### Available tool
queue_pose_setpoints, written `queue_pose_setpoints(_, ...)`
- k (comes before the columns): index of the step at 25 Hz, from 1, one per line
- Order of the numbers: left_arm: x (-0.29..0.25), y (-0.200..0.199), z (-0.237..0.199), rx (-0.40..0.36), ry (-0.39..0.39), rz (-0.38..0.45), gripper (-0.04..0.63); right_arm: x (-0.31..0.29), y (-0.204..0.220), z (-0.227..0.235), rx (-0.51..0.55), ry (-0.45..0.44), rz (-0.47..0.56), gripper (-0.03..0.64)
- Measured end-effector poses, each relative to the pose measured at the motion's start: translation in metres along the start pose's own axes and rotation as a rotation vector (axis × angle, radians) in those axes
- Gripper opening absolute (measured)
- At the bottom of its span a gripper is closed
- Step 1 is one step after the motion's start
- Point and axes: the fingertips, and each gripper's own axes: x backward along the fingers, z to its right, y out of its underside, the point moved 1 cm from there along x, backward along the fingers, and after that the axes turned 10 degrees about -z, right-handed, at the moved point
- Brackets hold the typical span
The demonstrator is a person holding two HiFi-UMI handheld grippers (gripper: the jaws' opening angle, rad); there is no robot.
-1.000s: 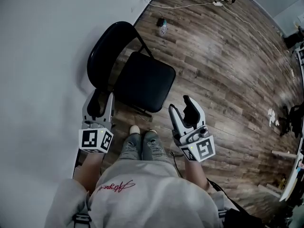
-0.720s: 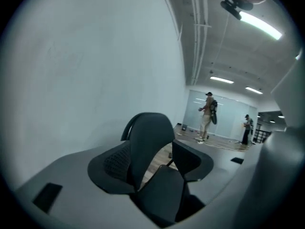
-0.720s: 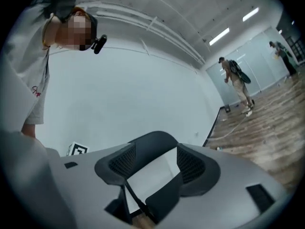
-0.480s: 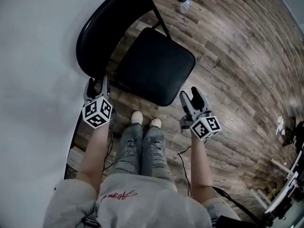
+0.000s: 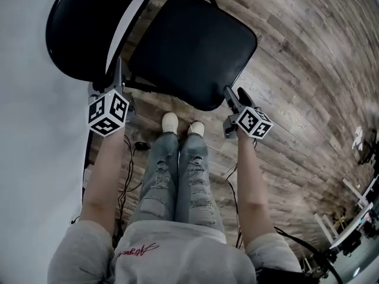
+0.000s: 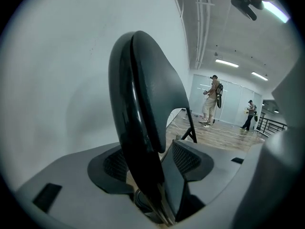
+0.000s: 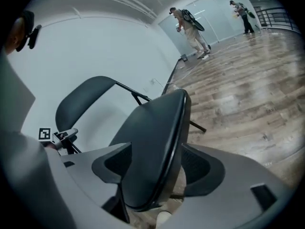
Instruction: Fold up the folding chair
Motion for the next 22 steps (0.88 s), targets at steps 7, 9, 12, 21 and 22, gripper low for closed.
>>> queue_pose_setpoints(7, -0.017, -0.005, 0.002, -0.028, 0.022, 0.061, 0.275, -0.043, 0.027, 0.023, -0.174, -0.24, -0.114, 0.301)
queue_pose_setpoints(9, -0.016, -0.006, 0.005, -0.034, 0.043, 0.082, 0.275, -0.05, 0.026, 0.021, -0.201, -0.345, -0.128, 0.301)
queue_pose_setpoints(12, -0.015, -0.011, 0.009, -0.003, 0.12, 0.132, 0.24, -0.056, 0.019, 0.015, -0.199, -0.482, -0.059, 0.301)
queue_pose_setpoints(21, -0.011, -0.015, 0.009, 0.132, 0.218, 0.168, 0.055, -0.081, 0.008, 0.001, -0.326, -0.617, -0.029, 0.273)
queue_pose_setpoints(22, -0.011, -0.014, 0.008, 0.139, 0.209, 0.163, 0.029, -0.08, 0.009, 0.002, -0.33, -0.61, -0.032, 0.272)
